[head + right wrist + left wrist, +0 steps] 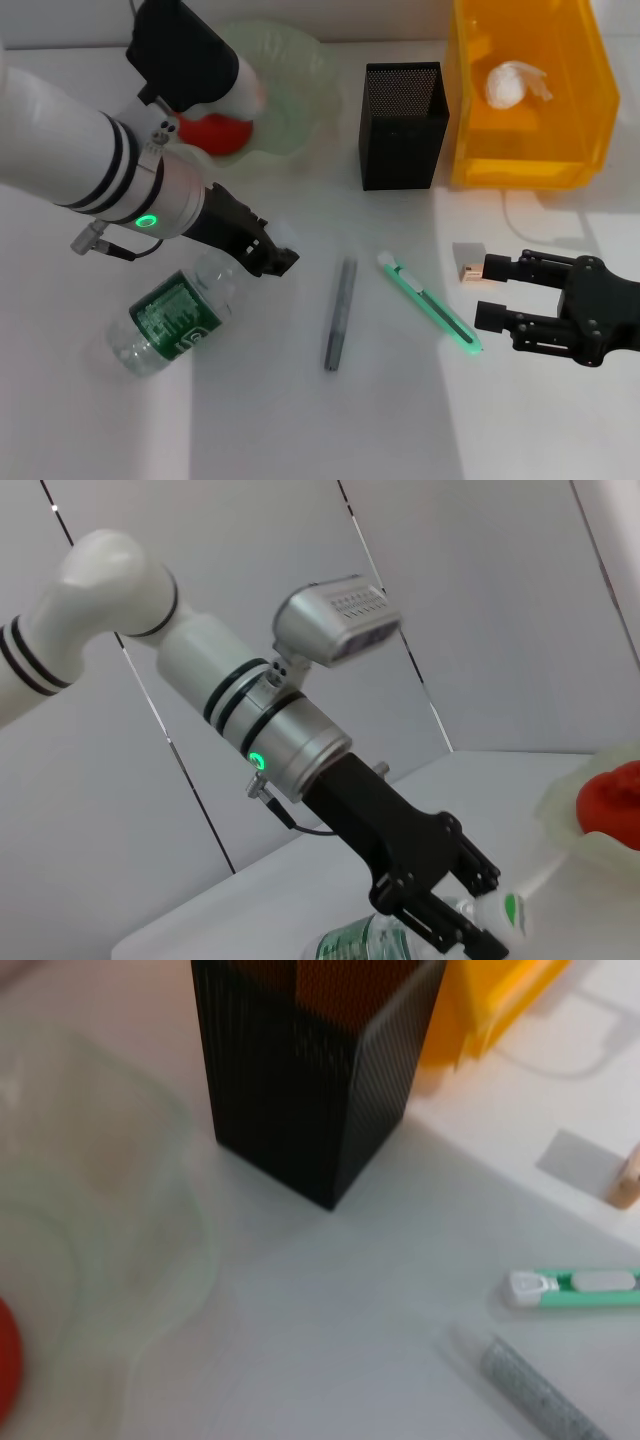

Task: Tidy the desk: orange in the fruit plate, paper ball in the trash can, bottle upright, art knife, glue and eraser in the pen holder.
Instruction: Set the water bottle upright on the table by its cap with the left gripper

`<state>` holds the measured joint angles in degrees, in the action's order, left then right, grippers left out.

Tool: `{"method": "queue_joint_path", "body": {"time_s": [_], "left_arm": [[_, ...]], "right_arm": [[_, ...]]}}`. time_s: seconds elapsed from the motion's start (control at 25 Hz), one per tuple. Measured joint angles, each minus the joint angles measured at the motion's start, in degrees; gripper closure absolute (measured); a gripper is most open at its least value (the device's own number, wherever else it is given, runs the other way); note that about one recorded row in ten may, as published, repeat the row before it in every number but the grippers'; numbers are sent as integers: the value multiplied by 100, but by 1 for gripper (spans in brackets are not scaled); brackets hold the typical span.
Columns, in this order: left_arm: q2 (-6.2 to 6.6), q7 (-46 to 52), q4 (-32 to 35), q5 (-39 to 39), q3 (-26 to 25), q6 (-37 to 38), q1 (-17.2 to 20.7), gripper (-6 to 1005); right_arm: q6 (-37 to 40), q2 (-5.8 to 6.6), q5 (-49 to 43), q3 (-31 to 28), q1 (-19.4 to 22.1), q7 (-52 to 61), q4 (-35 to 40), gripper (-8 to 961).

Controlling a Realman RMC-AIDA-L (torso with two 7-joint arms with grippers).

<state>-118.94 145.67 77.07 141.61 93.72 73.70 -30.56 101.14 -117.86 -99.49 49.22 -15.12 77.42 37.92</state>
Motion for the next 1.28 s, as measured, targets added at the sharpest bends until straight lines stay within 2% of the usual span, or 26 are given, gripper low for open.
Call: {"method": "queue_joint_path", "body": {"time_s": [0.04,0.2,0.56,0.72,0.88,1.04,1.08,1.12,1.24,1.28], "left_arm": [[0,-136,299,-61,-9,-80,220,552],[23,-579,801,-565,-209,-251,704,551],[29,-1735,849,-1959,-981,-272,1188,549],[29,-2703,633,-3090,-1379,-275,1501,548],[28,-3563,-104,-4167,-1779,-196,1612,546],[34,-4772,-1300,-5428,-2029,-82,1651,545],[34,-4772,-1300,-5428,-2029,-82,1651,545],[38,-5402,-1919,-6018,-2125,56,1630,545],[38,-6402,-2696,-6589,-2262,315,1586,544],[38,-6402,-2696,-6589,-2262,315,1586,544]], "right_arm": [[0,0,0,0,0,0,0,253],[-52,0,0,0,0,-1,-35,253],[-61,-8,0,0,-49,-3,-74,253],[-61,-24,9,-1,-54,-4,-75,253],[-68,-35,19,-1,-54,-4,-81,253],[-98,-35,32,-1,-60,-3,-144,253],[-110,-36,36,-1,-69,-3,-174,253],[-132,-35,39,-4,-87,-5,-223,253],[-157,-35,39,-10,-143,-11,-338,253],[-164,-35,40,-10,-151,-16,-371,253]]}}
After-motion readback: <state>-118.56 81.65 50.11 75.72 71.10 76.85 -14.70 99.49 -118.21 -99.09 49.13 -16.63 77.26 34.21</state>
